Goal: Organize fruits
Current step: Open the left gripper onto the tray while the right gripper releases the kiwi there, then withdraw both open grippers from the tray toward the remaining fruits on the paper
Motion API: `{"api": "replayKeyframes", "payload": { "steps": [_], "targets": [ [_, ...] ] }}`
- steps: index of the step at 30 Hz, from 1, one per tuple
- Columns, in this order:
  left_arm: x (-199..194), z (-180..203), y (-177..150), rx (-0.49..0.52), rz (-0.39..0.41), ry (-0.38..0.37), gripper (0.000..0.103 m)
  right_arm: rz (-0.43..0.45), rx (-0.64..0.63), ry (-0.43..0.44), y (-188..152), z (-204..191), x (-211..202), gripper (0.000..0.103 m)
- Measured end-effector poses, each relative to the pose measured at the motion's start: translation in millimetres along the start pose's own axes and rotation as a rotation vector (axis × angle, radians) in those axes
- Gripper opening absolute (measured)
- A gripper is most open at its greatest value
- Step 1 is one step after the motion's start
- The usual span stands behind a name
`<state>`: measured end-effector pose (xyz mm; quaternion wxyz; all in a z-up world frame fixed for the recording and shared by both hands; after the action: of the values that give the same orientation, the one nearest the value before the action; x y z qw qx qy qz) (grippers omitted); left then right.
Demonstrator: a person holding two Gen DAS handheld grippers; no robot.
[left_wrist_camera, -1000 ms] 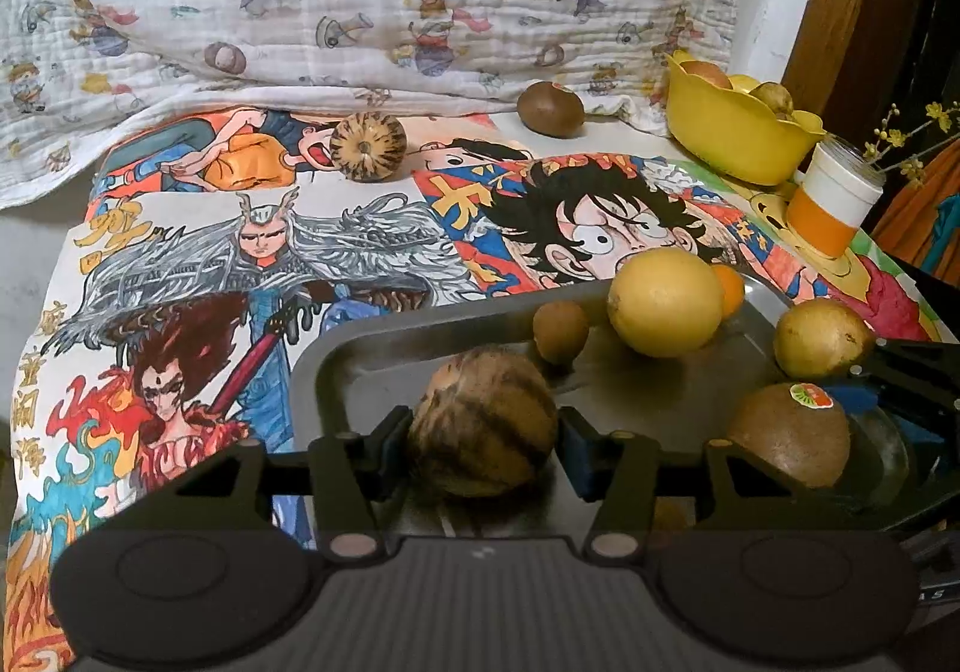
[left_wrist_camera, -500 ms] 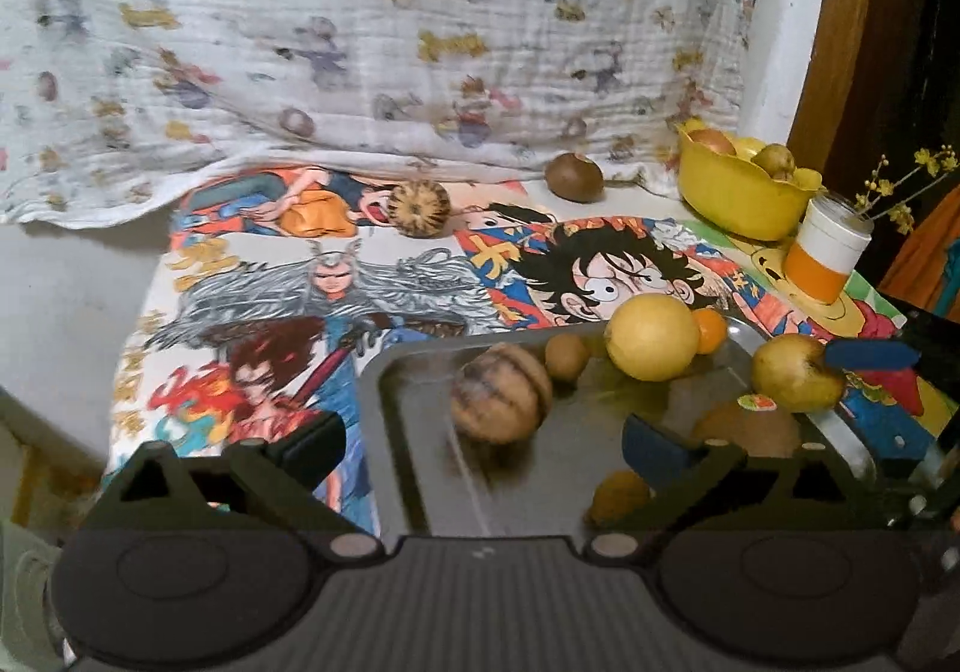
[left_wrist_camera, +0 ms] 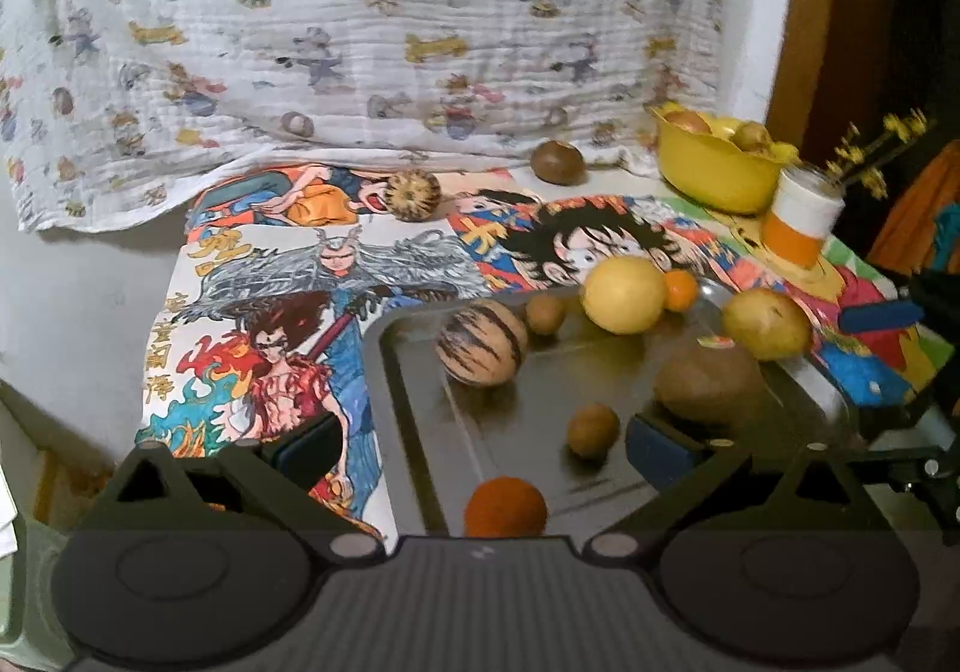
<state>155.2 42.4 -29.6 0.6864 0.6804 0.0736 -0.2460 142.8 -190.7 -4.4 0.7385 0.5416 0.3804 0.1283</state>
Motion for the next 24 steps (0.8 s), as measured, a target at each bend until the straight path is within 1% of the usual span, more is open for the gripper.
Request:
{"api": "replayKeyframes", "payload": {
  "steps": [6,12,16,21,24],
  "targets": [
    [-5.5,13.6,-8.4,0.076,-0.034,-0.029,0.102,-0.054,-0.084,0.008,-6.1,-3.0,-11.2,0.102],
    [-5.7,16.0,-14.1,0.131,-0.062,-0.025,0.102,-0.084,-0.096,-0.018,-8.6,6.5,-17.8,0.102],
    [-2.7,12.2,-13.4,0.135,-0.078,-0.028,0.102,-0.086,-0.097,-0.056,-8.0,18.0,-19.7,0.102],
    [5.0,8.2,-7.3,0.153,-0.098,-0.027,0.102,-0.081,-0.077,-0.120,-4.1,40.2,-18.9,0.102],
    [11.8,5.2,-1.3,0.168,-0.109,-0.015,0.102,-0.069,-0.049,-0.152,2.0,54.9,-14.2,0.102]
  ]
}}
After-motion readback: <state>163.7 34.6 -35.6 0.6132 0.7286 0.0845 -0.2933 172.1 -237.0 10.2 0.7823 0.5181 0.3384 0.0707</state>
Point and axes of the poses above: each gripper's, at about its wrist camera, not at the fingertips, and x roughly the way its jaws point, z to its right, y to its top, the point moved 7 cm from there along x, roughly the way its jaws point, and after that the axes turned 14 degrees about z, right-handed, at the moved point
